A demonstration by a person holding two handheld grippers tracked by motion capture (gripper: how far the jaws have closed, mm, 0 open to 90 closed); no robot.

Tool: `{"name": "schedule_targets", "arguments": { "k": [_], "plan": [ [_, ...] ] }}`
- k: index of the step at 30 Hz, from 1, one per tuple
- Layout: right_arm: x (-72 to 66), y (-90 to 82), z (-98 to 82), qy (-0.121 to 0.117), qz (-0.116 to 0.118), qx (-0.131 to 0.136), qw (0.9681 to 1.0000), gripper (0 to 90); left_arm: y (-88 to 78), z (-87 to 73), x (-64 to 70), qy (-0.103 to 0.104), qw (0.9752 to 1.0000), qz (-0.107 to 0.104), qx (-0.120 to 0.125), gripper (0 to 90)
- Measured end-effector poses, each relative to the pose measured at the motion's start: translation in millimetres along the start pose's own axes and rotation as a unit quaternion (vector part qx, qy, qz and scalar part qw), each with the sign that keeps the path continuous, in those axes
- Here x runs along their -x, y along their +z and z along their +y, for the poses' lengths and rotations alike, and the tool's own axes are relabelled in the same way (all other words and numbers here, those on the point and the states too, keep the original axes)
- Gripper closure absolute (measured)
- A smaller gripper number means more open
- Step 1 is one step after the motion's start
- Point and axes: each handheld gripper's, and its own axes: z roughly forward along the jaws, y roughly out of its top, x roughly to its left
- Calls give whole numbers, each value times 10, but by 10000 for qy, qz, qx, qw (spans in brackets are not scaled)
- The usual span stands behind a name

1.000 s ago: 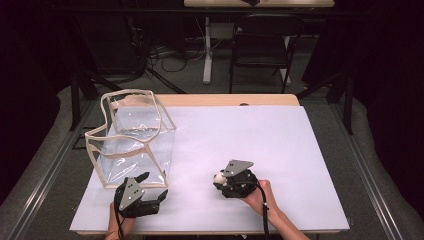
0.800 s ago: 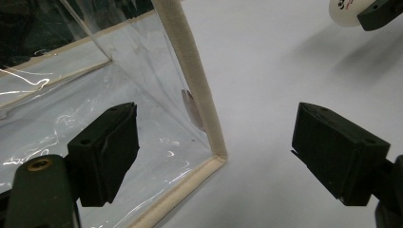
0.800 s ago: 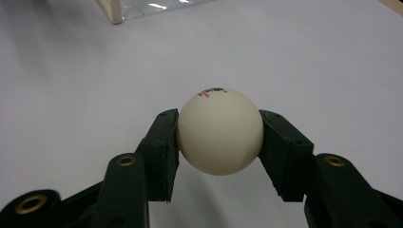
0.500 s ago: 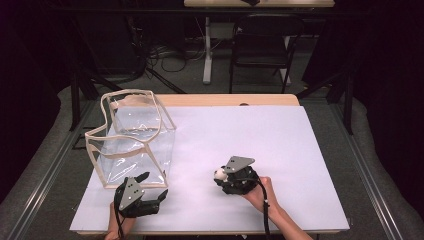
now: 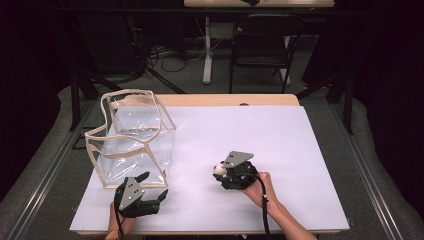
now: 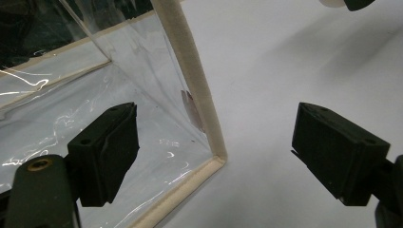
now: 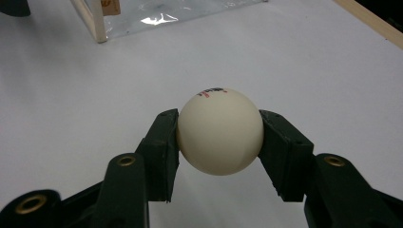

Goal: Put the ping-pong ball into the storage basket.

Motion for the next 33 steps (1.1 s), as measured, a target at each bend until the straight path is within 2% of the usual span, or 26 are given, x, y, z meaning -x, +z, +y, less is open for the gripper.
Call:
{"name": "schedule_targets", "arguments": {
  "k": [26,33],
  "plan": [
    [143,45,170,4,-54,41,10000,508,5,0,-1,-3,10000,-11,-2,160],
    [166,67,212,-56,-87,10,9999,508,4,1,-1,1,10000,-13,-4,160]
  ]
}}
